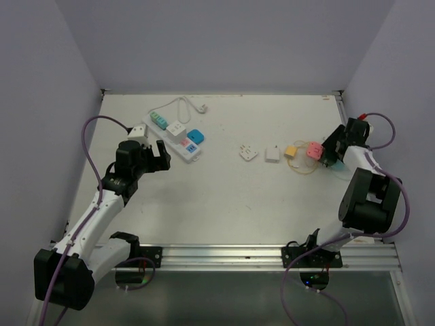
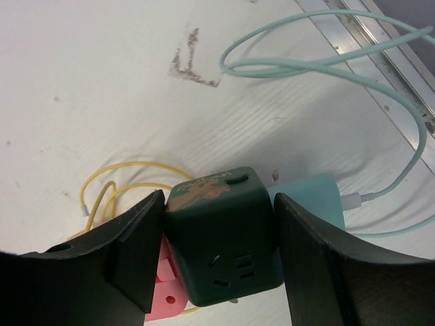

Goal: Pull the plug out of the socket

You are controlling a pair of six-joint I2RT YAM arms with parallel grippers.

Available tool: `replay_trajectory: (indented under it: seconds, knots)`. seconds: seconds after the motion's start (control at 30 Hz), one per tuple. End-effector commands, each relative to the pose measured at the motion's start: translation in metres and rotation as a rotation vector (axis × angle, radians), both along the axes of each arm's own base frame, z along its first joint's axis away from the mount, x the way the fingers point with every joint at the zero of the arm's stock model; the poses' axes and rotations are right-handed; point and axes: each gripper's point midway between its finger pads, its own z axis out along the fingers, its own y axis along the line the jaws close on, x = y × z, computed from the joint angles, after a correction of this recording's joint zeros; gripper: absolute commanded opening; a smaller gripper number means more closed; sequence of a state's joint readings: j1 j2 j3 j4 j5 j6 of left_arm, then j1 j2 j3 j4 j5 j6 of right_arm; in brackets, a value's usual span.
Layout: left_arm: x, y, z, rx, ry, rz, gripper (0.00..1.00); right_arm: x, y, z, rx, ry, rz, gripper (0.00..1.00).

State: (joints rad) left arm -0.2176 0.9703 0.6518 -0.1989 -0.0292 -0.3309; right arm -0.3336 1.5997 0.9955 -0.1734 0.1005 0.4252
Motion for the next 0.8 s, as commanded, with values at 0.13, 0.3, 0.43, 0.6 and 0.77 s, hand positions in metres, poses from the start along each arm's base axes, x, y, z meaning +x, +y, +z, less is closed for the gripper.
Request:
replay_trajectory:
  seconds: [0.13, 0.3, 0.43, 0.6, 0.77]
  knots:
    - [0.007, -0.006, 0.018, -0.033, -0.063, -0.009, 1.00, 0.035, 0.036, 0.103, -0.091, -0.220, 0.121, 0.00]
    - [0.008, -0.007, 0.017, -0.035, -0.057, -0.011, 0.99, 0.049, 0.075, 0.144, -0.137, -0.286, 0.256, 0.00]
    - [0.008, -0.007, 0.015, -0.033, -0.052, -0.012, 0.99, 0.054, 0.134, 0.162, -0.136, -0.317, 0.436, 0.00]
    - [0.008, -0.008, 0.013, -0.037, -0.048, -0.015, 1.00, 0.043, 0.209, 0.158, -0.119, -0.304, 0.647, 0.00]
    - [0.007, -0.017, 0.012, -0.069, -0.045, -0.054, 1.00, 0.015, 0.286, 0.134, -0.115, -0.245, 0.848, 0.00]
